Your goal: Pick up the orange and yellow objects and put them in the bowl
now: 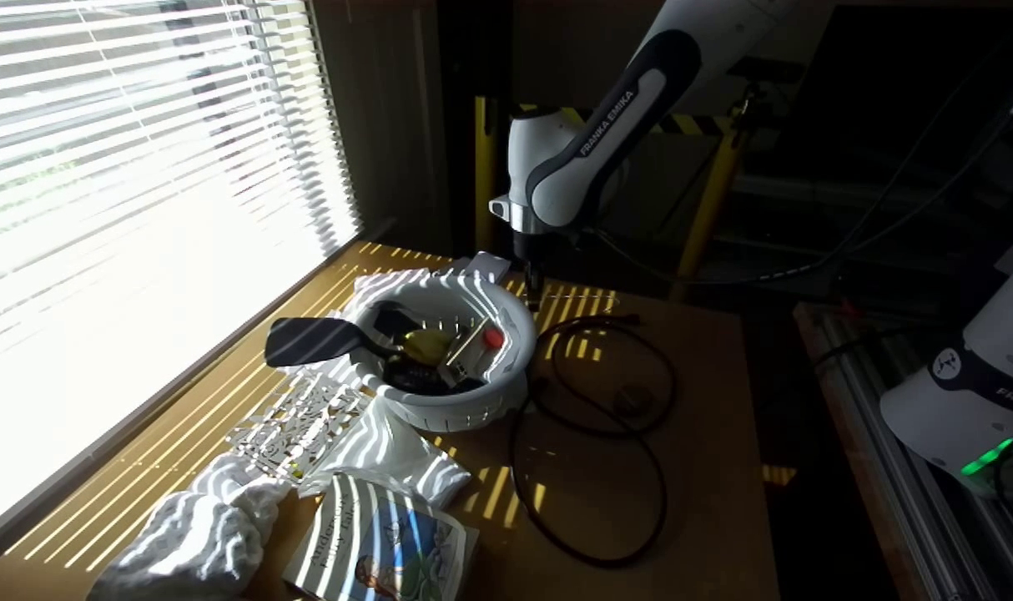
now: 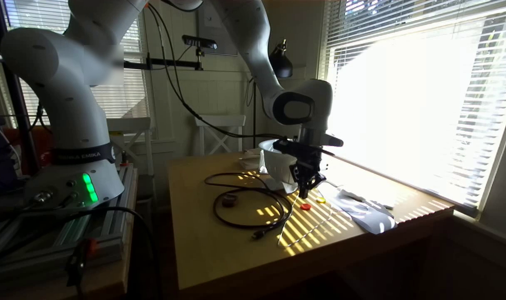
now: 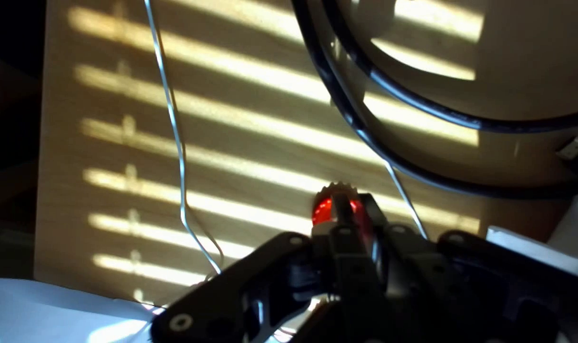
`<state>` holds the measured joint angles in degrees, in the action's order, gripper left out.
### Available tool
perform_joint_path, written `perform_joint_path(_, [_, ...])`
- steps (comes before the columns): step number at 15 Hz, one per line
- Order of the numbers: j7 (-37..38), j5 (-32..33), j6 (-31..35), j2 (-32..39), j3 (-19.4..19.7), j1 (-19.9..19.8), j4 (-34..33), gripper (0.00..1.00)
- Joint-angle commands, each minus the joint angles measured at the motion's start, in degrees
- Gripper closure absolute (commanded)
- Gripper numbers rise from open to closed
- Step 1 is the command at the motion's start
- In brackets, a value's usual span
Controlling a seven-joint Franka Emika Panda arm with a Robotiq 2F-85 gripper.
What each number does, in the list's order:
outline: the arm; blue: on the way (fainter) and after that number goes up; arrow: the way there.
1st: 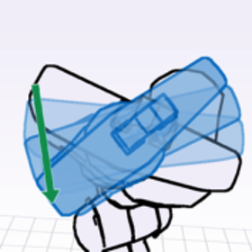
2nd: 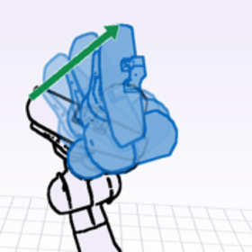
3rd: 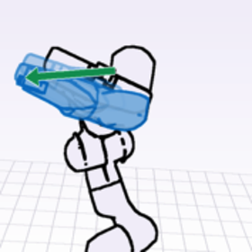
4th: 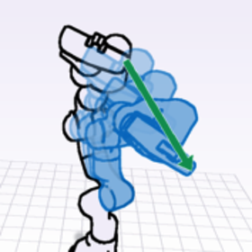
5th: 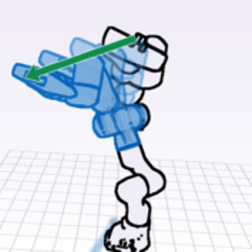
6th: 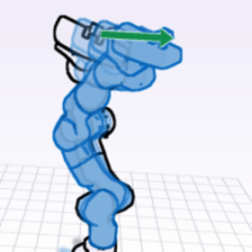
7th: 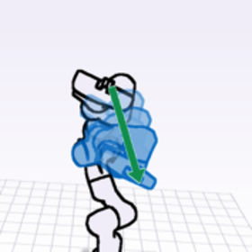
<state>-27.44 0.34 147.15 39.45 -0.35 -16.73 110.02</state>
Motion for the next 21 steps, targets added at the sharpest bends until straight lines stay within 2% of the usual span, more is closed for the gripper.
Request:
perform_joint_path(1, [2.6, 1.7, 0.8, -0.8, 1.4, 1.4, 0.1, 0.59])
perform_joint_path(4, [4.7, 2.4, -0.4, 1.0, 2.6, 2.8, -2.0, 0.38])
perform_joint_path(9, [5.6, 2.6, -0.2, 4.7, 2.3, 3.4, -5.1, 0.02])
perform_joint_path(10, [5.1, 2.5, -0.3, 5.5, 1.9, 3.2, -6.0, 0.01])
perform_joint_path(18, [4.7, 2.2, -2.2, 9.8, 1.3, 2.6, -11.3, 0.02])
perform_joint_path(19, [4.7, 2.3, -2.5, 10.1, 1.4, 2.7, -11.7, 0.21])
perform_joint_path(21, [4.7, 2.4, -3.0, 10.5, 1.3, 2.9, -12.2, 0.34])
